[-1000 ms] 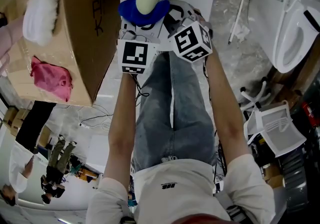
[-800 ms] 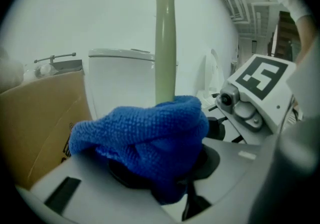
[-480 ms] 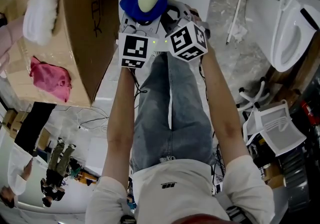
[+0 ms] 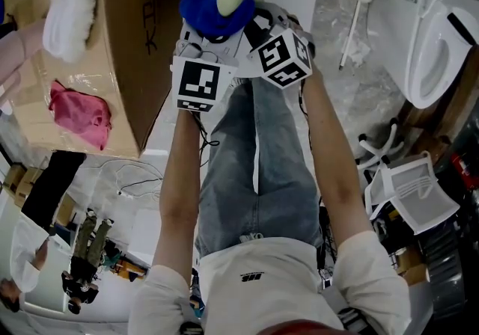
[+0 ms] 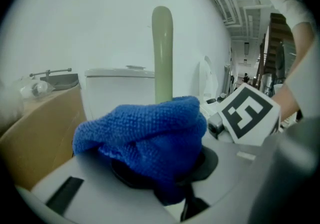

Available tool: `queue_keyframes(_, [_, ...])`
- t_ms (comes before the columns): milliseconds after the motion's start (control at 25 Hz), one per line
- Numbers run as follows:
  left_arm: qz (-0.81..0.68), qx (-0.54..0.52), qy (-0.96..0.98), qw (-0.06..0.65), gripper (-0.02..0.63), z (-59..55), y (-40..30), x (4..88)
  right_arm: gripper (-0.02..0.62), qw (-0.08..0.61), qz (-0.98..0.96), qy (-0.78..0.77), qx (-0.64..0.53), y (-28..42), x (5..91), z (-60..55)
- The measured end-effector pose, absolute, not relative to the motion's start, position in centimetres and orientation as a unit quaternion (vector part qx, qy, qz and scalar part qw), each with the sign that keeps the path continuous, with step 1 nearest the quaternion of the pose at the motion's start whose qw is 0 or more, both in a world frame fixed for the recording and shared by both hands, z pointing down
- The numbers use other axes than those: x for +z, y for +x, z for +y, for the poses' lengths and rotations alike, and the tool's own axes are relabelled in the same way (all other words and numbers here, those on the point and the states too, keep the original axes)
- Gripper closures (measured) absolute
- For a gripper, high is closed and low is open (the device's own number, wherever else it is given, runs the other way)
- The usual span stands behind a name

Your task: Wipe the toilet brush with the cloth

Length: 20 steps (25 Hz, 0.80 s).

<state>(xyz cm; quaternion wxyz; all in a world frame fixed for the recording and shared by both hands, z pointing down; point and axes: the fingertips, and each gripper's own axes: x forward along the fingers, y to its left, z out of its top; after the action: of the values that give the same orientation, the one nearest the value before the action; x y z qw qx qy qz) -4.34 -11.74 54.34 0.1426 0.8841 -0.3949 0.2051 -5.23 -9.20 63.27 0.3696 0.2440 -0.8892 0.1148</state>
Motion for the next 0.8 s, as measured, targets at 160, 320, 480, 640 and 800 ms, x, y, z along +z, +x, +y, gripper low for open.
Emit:
queue_keyframes(160, [-0.390, 0.197, 0.890, 0.131, 0.491, -11.9, -4.5, 52.0, 0.571, 0.380, -0.885, 0.244, 0.115, -5.4, 63.4, -9.1])
queue_keyframes(320, [-0.387, 0.185, 0.895, 0.123, 0.488, -12.2, -4.5, 49.5, 0.571, 0.386, -0.882, 0.243, 0.115, -5.5, 63.5, -9.1])
queue_keyframes(480, [-0.386, 0.161, 0.900, 0.120, 0.483, -13.0, -4.2, 46.7, 0.571, 0.390, -0.880, 0.243, 0.115, -5.4, 63.4, -9.2])
queue_keyframes(640, [-0.378, 0.151, 0.906, 0.120, 0.473, -13.6, -4.0, 44.4, 0.571, 0.393, -0.879, 0.244, 0.117, -5.5, 63.4, -9.1])
queue_keyframes(800, [-0.374, 0.143, 0.908, 0.127, 0.454, -14.1, -3.9, 42.7, 0.571, 0.395, -0.878, 0.245, 0.117, -5.5, 63.4, -9.2])
